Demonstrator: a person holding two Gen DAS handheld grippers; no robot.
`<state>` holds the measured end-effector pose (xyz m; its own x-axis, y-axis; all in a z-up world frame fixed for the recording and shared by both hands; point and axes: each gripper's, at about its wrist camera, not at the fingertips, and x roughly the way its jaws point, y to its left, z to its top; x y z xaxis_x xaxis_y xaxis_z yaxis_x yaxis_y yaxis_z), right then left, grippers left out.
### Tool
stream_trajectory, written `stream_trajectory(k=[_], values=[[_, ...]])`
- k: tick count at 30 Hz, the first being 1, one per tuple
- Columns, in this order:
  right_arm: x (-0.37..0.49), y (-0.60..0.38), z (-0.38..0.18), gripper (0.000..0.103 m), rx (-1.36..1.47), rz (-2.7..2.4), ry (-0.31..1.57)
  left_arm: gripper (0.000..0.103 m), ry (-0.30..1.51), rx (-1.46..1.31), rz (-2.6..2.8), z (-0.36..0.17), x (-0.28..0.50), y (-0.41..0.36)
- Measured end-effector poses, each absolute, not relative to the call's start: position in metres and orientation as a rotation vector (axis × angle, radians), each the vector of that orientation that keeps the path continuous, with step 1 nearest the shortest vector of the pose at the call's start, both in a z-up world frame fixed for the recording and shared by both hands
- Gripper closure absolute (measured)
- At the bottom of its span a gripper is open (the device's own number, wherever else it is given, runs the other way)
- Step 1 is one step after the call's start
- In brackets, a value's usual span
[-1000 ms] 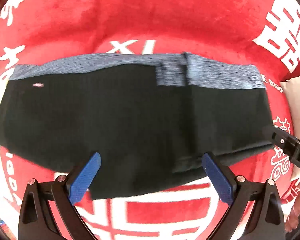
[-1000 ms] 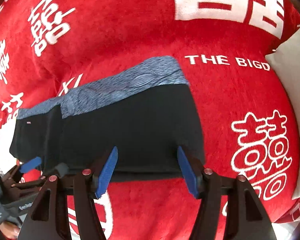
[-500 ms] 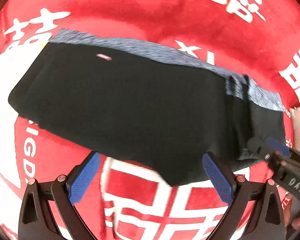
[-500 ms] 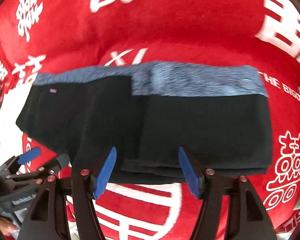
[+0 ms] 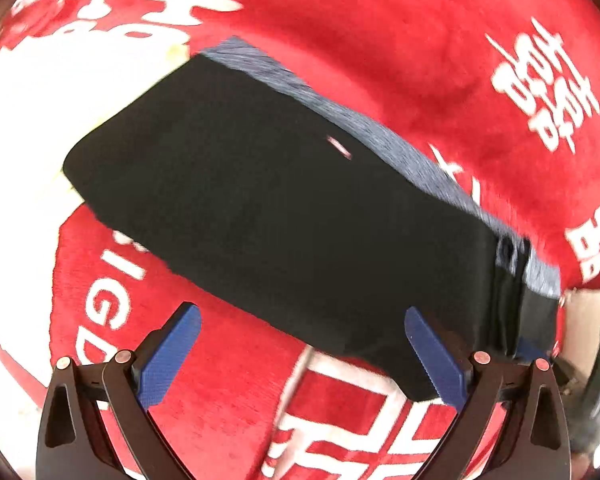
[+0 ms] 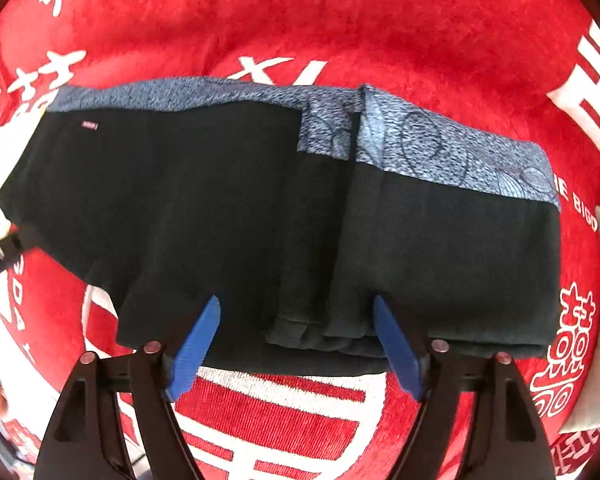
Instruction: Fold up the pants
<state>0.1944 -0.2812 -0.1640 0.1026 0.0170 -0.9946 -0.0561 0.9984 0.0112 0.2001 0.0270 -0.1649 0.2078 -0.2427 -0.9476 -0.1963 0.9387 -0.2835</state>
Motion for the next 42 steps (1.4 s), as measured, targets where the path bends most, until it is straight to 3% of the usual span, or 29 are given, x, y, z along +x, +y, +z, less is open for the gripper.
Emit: stream_trajectory(k=[11, 18, 31, 37, 42], values=[[0.197, -0.27, -0.174, 0.011, -0.08, 0.053, 1.477, 0.001, 1.346, -0.487, 0.044, -0.176, 0.199, 0.081], [0.2, -0.263, -0.18, 0.009, -0.097, 0.055, 1.48, 0.001, 1.274, -0.711, 0.06, -0.187, 0.207, 0.121], [0.202, -0.256, -0.186, 0.008, -0.106, 0.048, 1.476, 0.001, 1.189, -0.876, -0.071, -0.204, 0.221, 0.126], [0.203, -0.255, -0.189, 0.008, -0.103, 0.042, 1.477, 0.001, 1.095, -0.937, -0.155, -0.188, 0.231, 0.126], [0.206, -0.255, -0.19, 0.008, -0.106, 0.044, 1.487, 0.001, 1.156, -0.922, -0.109, -0.21, 0.234, 0.12]])
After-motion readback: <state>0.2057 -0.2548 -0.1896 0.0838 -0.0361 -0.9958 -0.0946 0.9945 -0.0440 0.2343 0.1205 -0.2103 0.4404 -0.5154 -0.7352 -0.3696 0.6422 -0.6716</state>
